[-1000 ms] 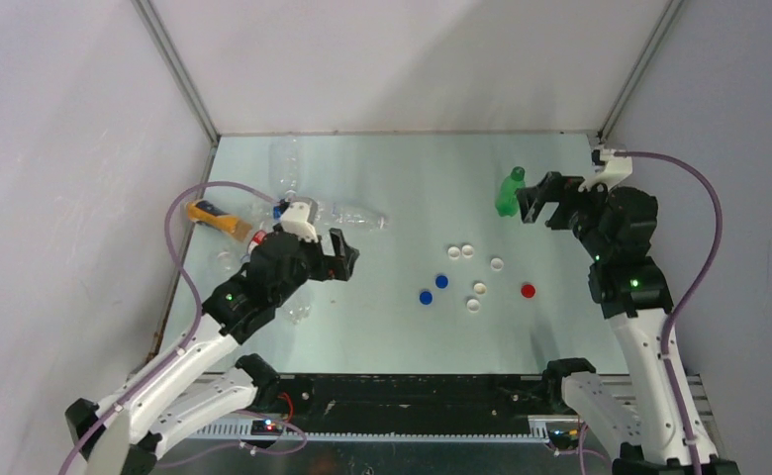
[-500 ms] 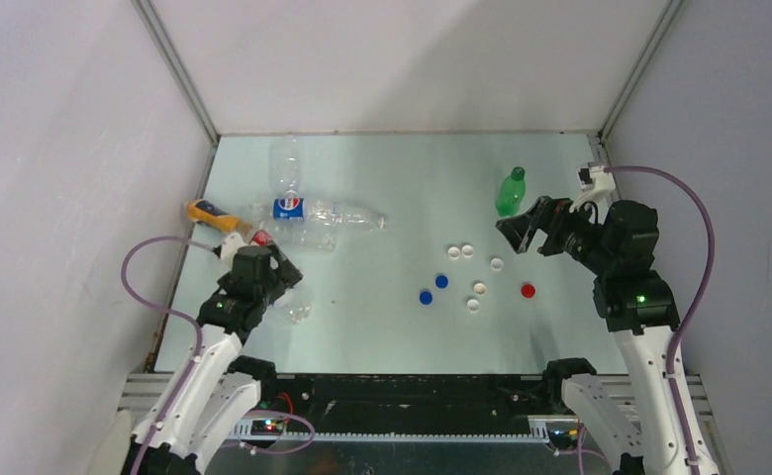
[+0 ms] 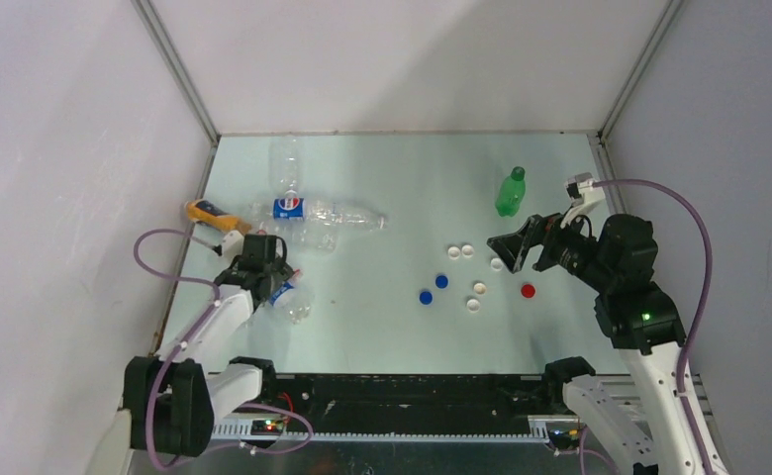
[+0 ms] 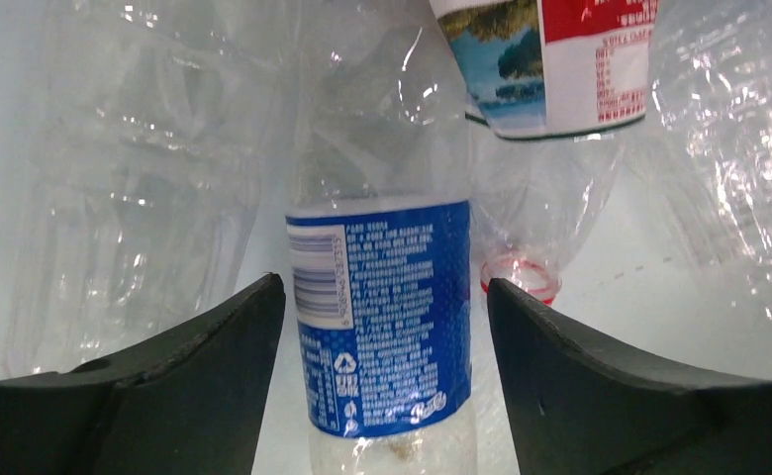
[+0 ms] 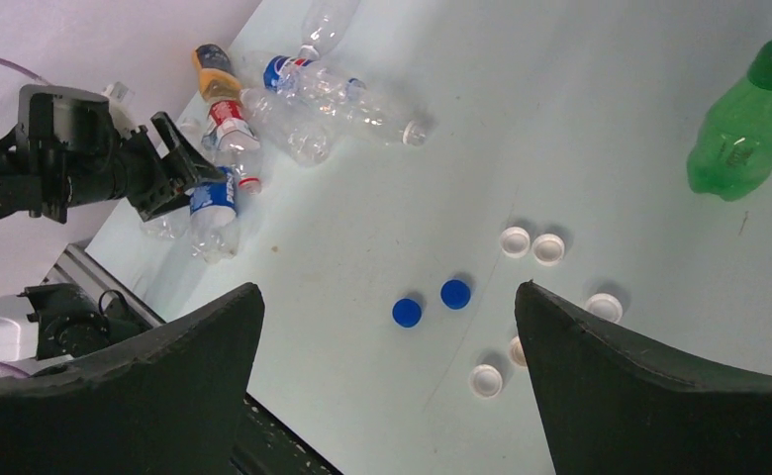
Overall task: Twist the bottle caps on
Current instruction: Pick up the plastic bottle at the center of the board.
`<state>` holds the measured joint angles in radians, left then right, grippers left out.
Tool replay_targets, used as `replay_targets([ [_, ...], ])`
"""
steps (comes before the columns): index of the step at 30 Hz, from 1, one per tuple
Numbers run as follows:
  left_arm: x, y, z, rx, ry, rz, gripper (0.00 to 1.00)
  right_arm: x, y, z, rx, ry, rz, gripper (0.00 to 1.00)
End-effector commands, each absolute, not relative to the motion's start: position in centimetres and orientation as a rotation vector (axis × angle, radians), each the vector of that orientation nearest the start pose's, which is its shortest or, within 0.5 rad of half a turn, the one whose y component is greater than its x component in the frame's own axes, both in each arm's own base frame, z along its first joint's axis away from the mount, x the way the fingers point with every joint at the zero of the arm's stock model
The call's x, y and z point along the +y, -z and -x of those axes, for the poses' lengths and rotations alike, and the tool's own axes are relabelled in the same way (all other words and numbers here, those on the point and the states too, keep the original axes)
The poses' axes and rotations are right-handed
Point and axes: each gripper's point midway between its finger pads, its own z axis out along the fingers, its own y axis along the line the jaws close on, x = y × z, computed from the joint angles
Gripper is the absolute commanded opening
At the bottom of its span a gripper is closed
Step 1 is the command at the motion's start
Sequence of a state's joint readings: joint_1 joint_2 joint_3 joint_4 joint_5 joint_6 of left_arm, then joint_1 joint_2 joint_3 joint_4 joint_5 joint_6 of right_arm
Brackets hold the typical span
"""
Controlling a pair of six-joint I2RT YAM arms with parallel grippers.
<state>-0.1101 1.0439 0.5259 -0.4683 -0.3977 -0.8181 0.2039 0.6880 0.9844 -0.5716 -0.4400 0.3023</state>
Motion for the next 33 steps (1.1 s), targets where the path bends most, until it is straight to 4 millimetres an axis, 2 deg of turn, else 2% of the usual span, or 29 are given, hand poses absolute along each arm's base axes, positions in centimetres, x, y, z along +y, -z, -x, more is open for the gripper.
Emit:
replay_targets([
  [1,2.5,-6.1,-27.0,2.142,-0.136,1.060,0.79,13.2,-31.1,-21.5,1.856,-0.707,0.255,1.00],
  [13,1.9,-2.8,-27.7,2.284,-0.167,1.083,0.74,13.5,-30.7,-21.0,1.859,-0.678,0.313,0.99],
  [19,1.0,-2.3,-27.9,2.339,-0.129,1.066,0.60,13.6,-30.3,-20.9,1.877,-0.681,0.323,0.99],
  [23,0.9,-3.6,-27.7,2.320,-0.093,1.027,0.52,13.9,-29.7,-20.8,1.908,-0.700,0.336,0.99],
  [27,0.7,-5.9,-27.1,2.271,-0.036,0.954,0.43,14.3,-28.4,-20.8,1.980,-0.705,0.356,0.99],
  [32,0.3,-8.5,-26.6,2.224,0.032,0.783,0.41,14.3,-25.9,-21.1,2.105,-0.593,0.393,0.99],
  [33,-0.1,-9.5,-26.7,2.197,0.067,0.709,0.40,14.5,-25.4,-21.3,2.125,-0.557,0.406,0.99],
])
